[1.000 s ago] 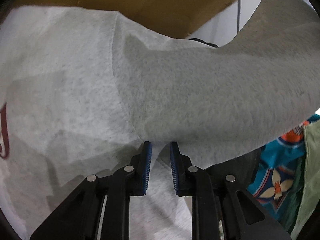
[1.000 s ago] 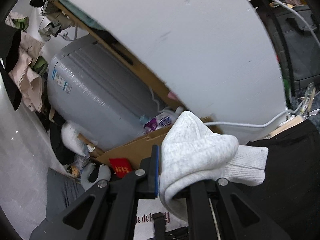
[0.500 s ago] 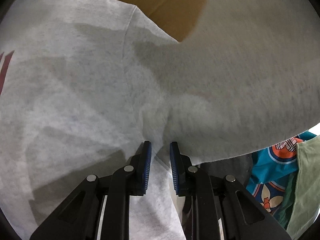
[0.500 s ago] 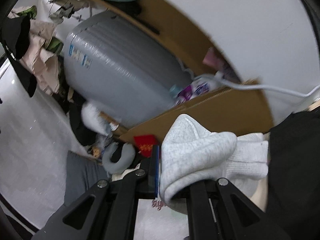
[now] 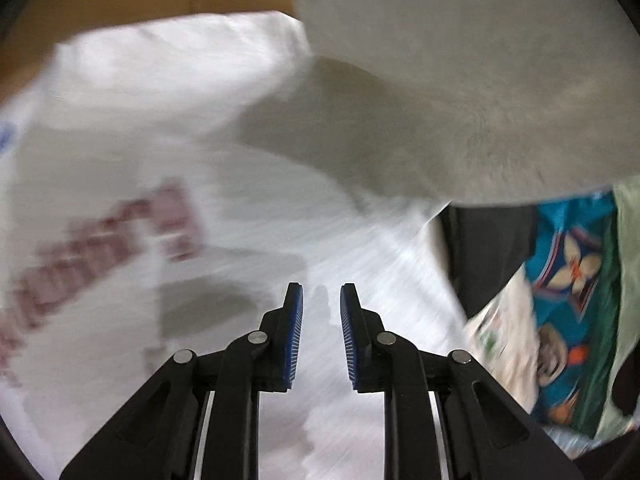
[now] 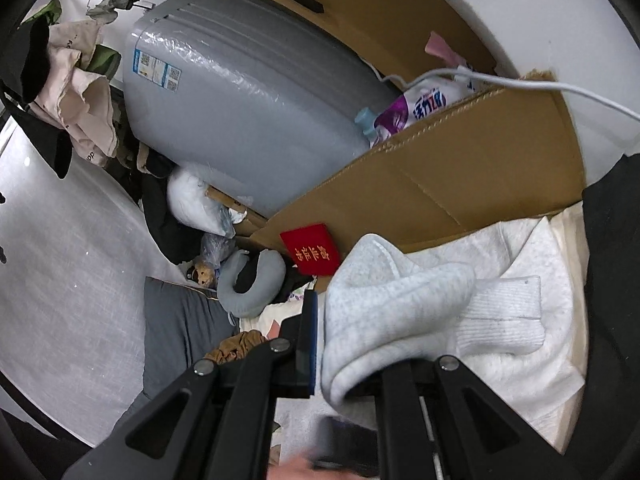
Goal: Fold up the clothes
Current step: 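Carry the sleeve across the sweatshirt chest with the right gripper, then lower the sleeve onto the chest and open the right gripper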
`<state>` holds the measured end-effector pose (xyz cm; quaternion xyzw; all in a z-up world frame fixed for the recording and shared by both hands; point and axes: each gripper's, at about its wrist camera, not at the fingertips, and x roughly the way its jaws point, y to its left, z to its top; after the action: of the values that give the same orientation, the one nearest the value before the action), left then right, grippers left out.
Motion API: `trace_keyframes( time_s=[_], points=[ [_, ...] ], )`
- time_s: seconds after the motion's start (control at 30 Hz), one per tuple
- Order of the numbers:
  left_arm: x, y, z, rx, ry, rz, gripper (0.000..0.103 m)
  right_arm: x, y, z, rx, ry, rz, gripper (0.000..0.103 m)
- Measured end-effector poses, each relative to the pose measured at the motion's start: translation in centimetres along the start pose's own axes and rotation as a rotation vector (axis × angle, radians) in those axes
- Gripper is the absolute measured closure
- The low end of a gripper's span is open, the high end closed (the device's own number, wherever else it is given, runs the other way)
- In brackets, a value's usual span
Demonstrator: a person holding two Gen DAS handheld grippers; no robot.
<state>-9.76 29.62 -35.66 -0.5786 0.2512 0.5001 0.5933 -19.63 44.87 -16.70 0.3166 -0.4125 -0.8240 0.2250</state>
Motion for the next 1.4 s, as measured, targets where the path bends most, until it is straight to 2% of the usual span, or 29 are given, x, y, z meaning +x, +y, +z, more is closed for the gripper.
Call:
trace_keyframes(
  time_s=[0.1, 0.17, 0.37, 0.47, 0.63, 0.8, 0.9, 0.97, 1.03, 1.23, 1.4],
  points=[
    [-4.3, 2.2, -1.0, 0.019, 0.001, 0.07, 0.084, 1.1, 0.4, -0.5, -0.008, 0.015, 0.007, 0.093],
    [-6.7, 3.3, -1.8, -0.004, -0.014, 0.103, 0.084, 2.0, 0.5, -0.9, -0.009, 0.028, 0.003, 0.09],
    [-11.7, 5.8, -6.0, -0.166, -0.129, 0.102, 0.084, 5.4, 0.8, -3.0, -0.036, 0.09, -0.045, 0.09],
    [-12.5, 6.9, -8.1, -0.215, -0.178, 0.099, 0.084, 7.5, 1.2, -4.5, -0.081, 0.145, -0.073, 0.09],
    [-12.0, 8.6, -10.4, -0.281, -0.202, 0.06, 0.084, 10.7, 1.3, -7.4, -0.171, 0.234, -0.114, 0.089],
    [-11.7, 9.9, -10.5, -0.32, -0.213, 0.055, 0.084, 13.2, 0.2, -10.0, -0.212, 0.3, -0.159, 0.087],
    [-11.9, 9.9, -9.9, -0.317, -0.232, 0.051, 0.084, 14.5, -0.6, -11.0, -0.211, 0.331, -0.18, 0.079],
    [-11.7, 9.8, -9.6, -0.311, -0.234, 0.05, 0.084, 15.5, -1.1, -11.9, -0.209, 0.37, -0.193, 0.058],
    [-11.4, 9.6, -9.3, -0.301, -0.228, 0.049, 0.084, 16.2, -1.5, -12.8, -0.216, 0.412, -0.199, 0.05],
    [-10.6, 8.7, -8.8, -0.281, -0.214, 0.041, 0.084, 16.4, -3.8, -15.2, -0.157, 0.504, -0.221, 0.04],
    [-9.9, 7.1, -7.4, -0.235, -0.198, 0.032, 0.084, 14.9, -6.0, -16.4, -0.071, 0.529, -0.227, 0.035]
  ],
)
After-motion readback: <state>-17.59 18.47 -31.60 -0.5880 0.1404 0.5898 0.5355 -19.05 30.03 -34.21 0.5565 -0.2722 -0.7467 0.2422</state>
